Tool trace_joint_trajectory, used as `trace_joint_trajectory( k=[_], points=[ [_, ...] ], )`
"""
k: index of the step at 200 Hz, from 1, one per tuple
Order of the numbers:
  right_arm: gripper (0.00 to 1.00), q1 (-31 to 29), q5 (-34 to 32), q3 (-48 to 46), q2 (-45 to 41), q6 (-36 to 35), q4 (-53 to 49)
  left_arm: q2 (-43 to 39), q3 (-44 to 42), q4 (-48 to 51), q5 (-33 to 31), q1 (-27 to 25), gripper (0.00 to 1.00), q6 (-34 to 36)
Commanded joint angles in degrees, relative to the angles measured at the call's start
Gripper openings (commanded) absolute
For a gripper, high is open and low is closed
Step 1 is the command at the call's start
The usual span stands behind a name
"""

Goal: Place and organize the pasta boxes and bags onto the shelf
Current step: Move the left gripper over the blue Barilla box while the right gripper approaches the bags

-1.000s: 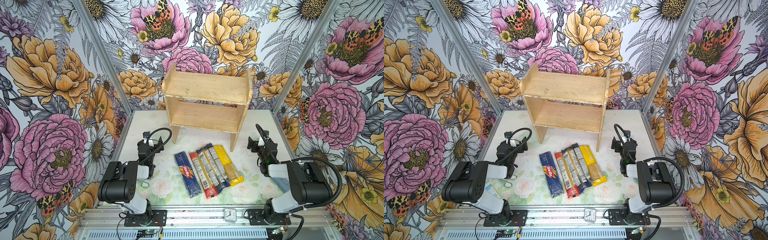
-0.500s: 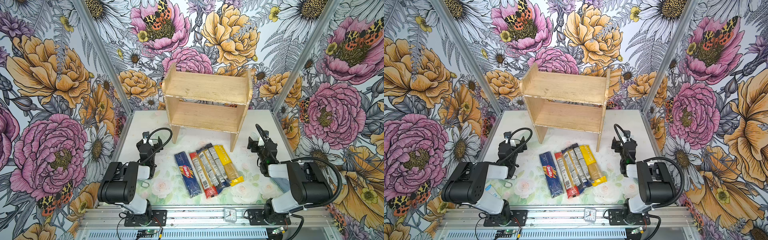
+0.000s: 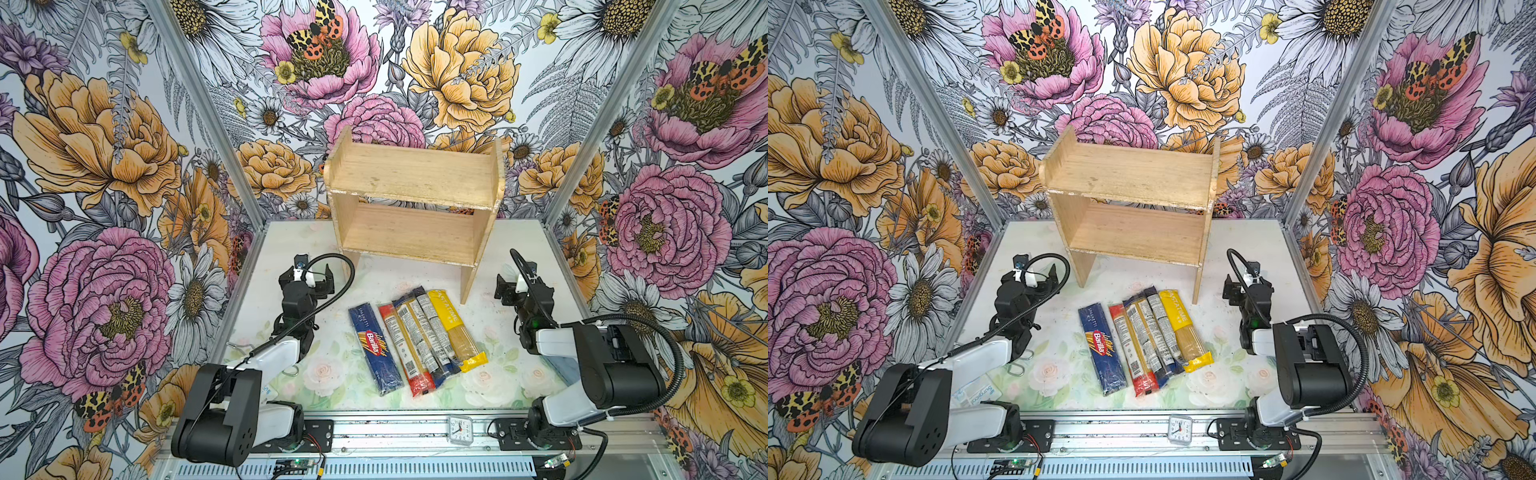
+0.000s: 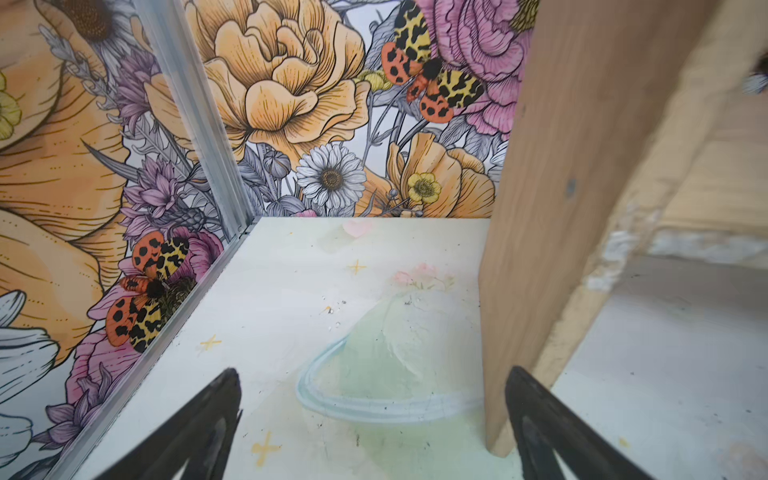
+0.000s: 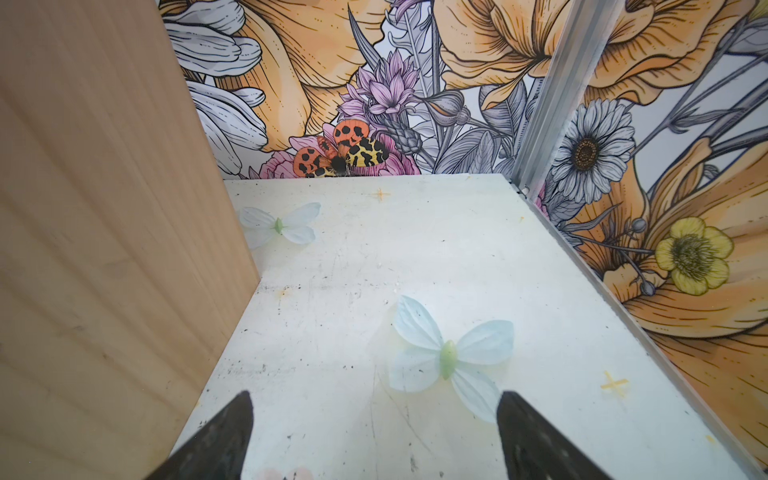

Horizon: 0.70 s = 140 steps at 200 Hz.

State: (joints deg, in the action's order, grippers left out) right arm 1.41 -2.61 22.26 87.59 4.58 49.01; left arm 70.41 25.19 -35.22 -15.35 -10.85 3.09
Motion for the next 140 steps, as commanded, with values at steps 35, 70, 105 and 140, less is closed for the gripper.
trace_joint_trajectory(
  k=[35,70,105,140],
  points=[
    [0.92,-0.44,-0.73,-0.34,0.48,-0.70,1.70,-5.60,3.04,13.55,-13.97,-16.84,0.99,-5.93],
    [0.91,-0.49,-0.71,-0.34,0.48,-0.70,1.73,-6.64,1.31,15.40,-22.49,-27.20,0.99,-13.36],
    [0.91,-0.45,-0.73,-0.33,0.48,-0.67,1.78,-6.77,1.92,25.15,-31.41,-36.63,0.99,-22.44],
    [0.90,-0.46,-0.73,-0.38,0.45,-0.71,1.79,-7.33,0.86,33.54,-36.34,-43.75,0.99,-33.93]
  ],
)
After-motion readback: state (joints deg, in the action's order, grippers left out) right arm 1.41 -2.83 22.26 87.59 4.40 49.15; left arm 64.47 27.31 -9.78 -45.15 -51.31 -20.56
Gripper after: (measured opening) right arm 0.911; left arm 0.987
